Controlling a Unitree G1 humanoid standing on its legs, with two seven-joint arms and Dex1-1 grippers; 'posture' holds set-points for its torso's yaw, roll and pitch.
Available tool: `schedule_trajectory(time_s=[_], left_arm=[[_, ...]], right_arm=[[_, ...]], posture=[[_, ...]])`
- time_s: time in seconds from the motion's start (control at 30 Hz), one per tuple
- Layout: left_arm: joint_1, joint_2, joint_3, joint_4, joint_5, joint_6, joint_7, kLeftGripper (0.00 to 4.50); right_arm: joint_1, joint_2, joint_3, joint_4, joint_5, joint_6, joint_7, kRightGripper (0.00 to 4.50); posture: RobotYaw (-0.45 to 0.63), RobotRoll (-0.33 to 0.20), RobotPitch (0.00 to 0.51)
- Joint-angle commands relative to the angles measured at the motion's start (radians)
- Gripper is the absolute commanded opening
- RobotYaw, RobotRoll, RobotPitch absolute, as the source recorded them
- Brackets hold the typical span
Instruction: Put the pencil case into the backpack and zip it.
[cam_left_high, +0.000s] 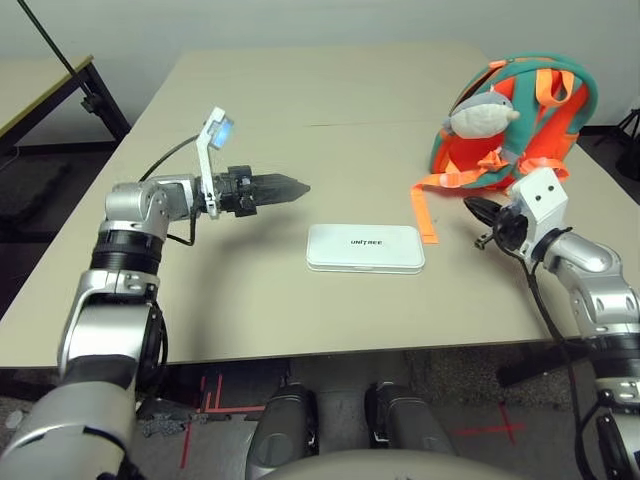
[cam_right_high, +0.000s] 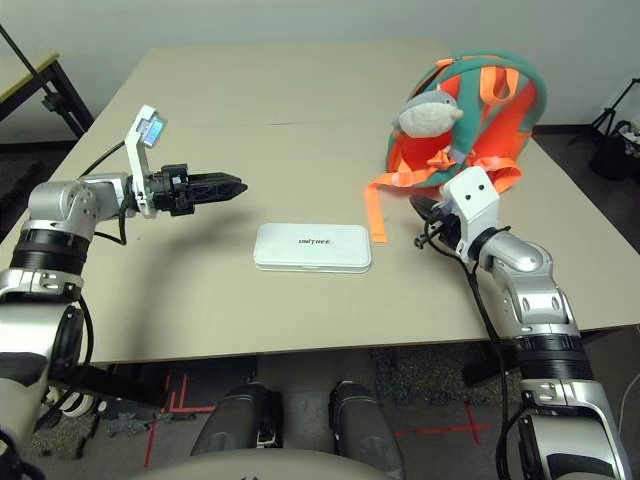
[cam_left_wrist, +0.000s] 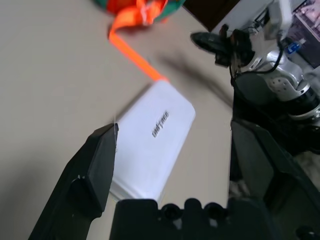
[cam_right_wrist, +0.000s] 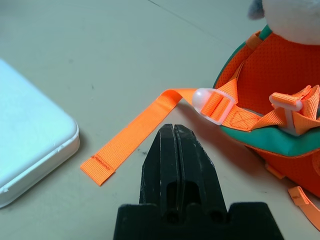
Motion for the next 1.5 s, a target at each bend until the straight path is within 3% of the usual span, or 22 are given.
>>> schedule_trajectory(time_s=[0.03, 0.23, 0.5, 1.03, 1.27, 1.5], left_arm=[[-0.046, -0.010, -0.084, 0.102, 0.086, 0.020, -0.073, 4.50], [-0.091, -0.072, -0.090, 0.281, 0.170, -0.018, -0.084, 4.50], [-0.091, -0.137, -0.071, 0.378, 0.247, -0.082, -0.067, 4.50], [-0.024, -0.154, -0.001, 0.385, 0.299, -0.152, 0.005, 4.50], [0.005, -0.165, 0.024, 0.373, 0.305, -0.149, 0.047, 4.50], [0.013, -0.175, 0.027, 0.355, 0.310, -0.118, 0.057, 4.50]], right_arm=[[0.013, -0.006, 0.029, -0.041, -0.018, 0.015, 0.014, 0.05], [0.028, -0.022, 0.057, -0.113, -0.037, 0.044, 0.033, 0.05], [0.075, -0.040, 0.068, -0.194, -0.041, 0.083, 0.047, 0.05], [0.105, -0.023, 0.123, -0.288, -0.066, 0.133, 0.048, 0.05], [0.099, -0.051, 0.147, -0.311, -0.084, 0.145, 0.072, 0.05], [0.095, -0.124, 0.207, -0.291, -0.178, 0.116, 0.105, 0.05]], posture=[[0.08, 0.000, 0.038], [0.06, 0.000, 0.036], [0.04, 0.000, 0.049], [0.04, 0.000, 0.066], [0.04, 0.000, 0.065], [0.05, 0.000, 0.061]])
